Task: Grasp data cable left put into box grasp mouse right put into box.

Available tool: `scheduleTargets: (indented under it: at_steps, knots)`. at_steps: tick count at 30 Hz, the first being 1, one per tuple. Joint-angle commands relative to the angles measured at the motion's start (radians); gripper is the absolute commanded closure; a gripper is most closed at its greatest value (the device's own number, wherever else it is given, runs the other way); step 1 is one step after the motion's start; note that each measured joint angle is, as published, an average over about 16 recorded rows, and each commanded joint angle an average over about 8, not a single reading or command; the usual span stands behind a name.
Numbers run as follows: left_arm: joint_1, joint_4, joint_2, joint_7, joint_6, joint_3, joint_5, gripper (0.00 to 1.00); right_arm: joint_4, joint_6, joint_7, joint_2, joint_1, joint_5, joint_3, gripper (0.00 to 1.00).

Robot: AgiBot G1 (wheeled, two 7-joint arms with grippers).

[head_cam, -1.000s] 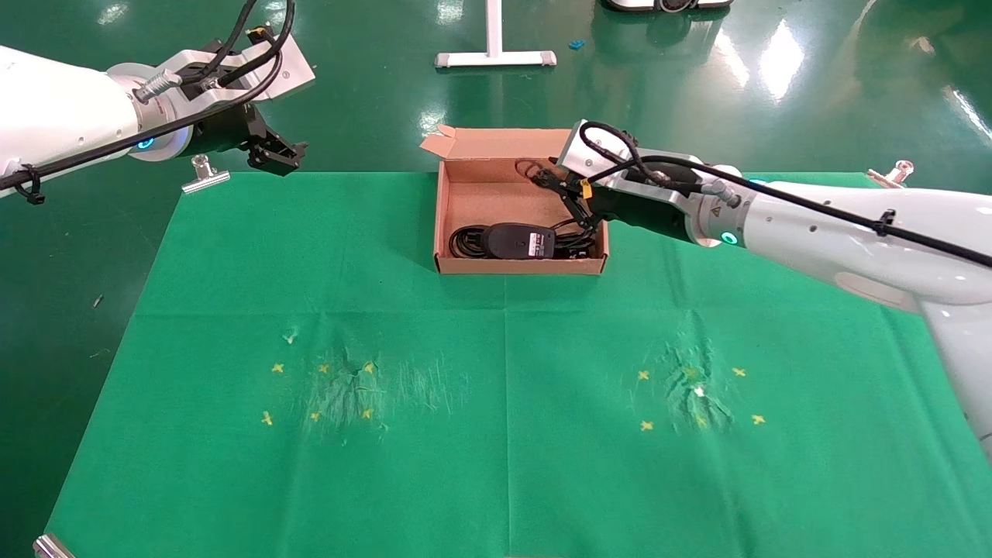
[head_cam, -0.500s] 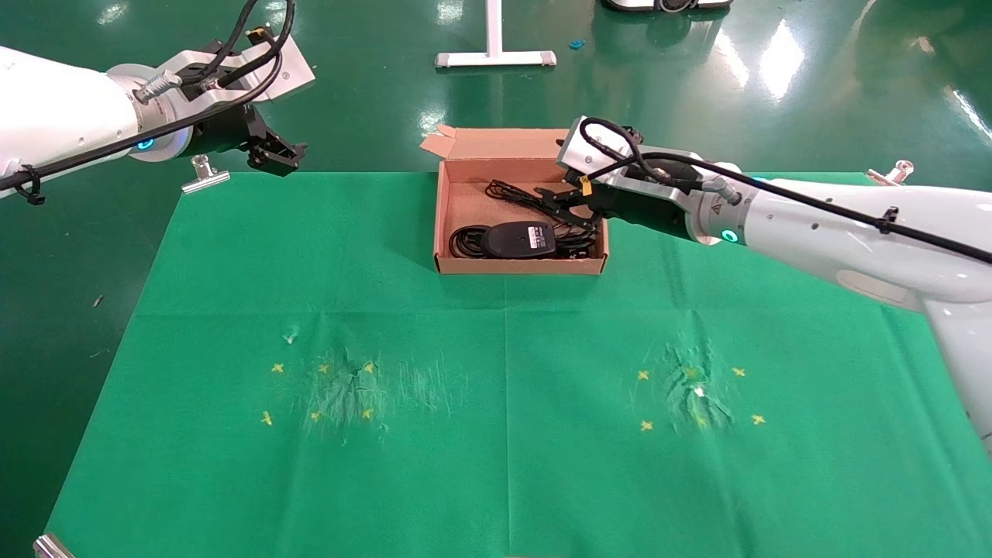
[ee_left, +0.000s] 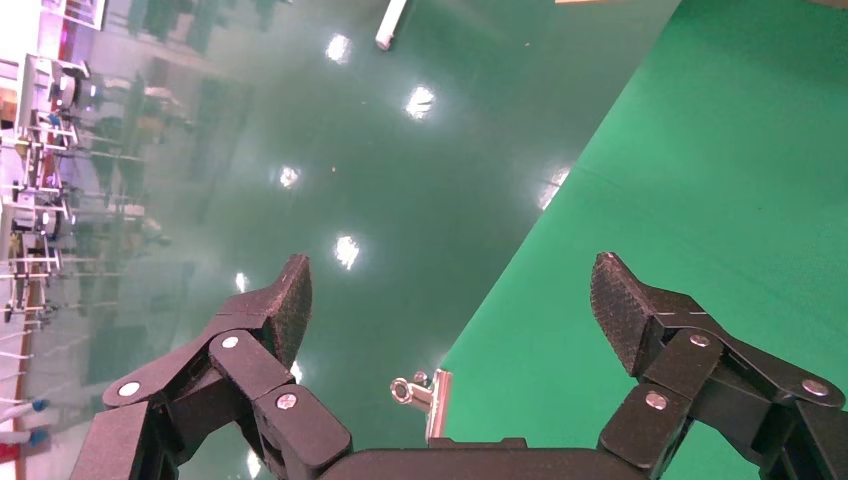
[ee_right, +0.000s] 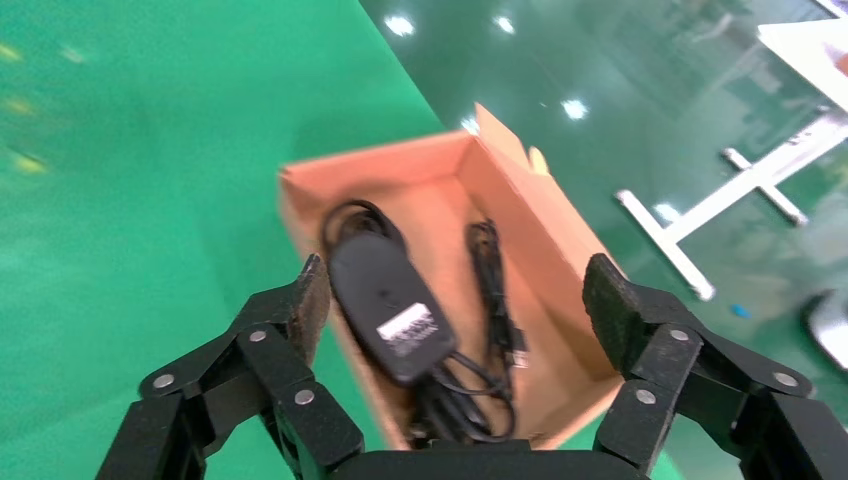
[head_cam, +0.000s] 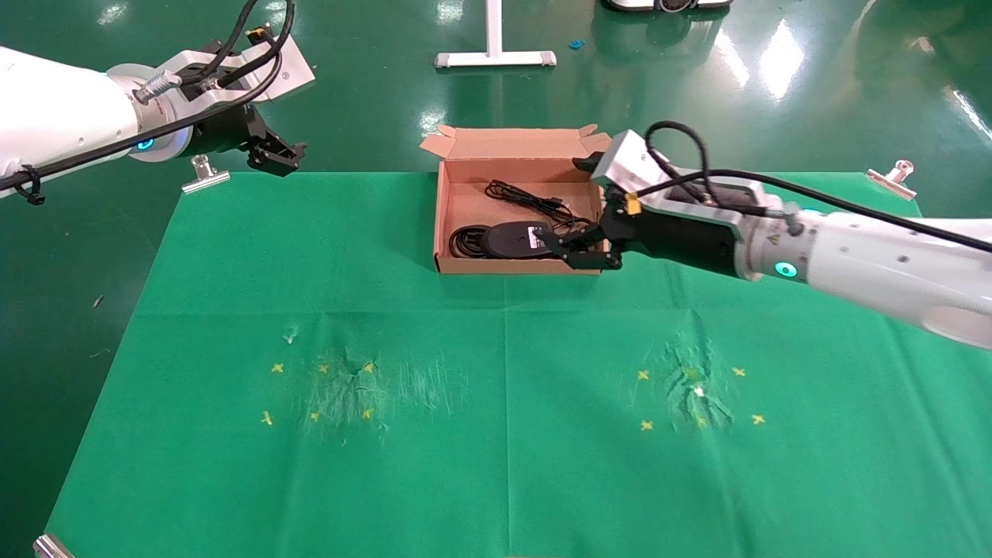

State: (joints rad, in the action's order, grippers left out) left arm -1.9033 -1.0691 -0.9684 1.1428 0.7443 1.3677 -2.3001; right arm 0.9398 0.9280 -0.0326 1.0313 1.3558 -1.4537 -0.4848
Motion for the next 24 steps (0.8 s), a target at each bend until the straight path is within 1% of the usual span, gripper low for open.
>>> scheduleTargets:
  at_steps: [1,24]
  knots:
    - [0.000,0.000,0.000,0.000,0.000,0.000,0.000,0.00,0.015,0.025,-0.007,-0.018,-0.012,0.032,0.009,0.00]
    - [0.000,0.000,0.000,0.000,0.000,0.000,0.000,0.00,0.191,0.314,-0.086,-0.233,-0.156,0.400,0.114,0.00]
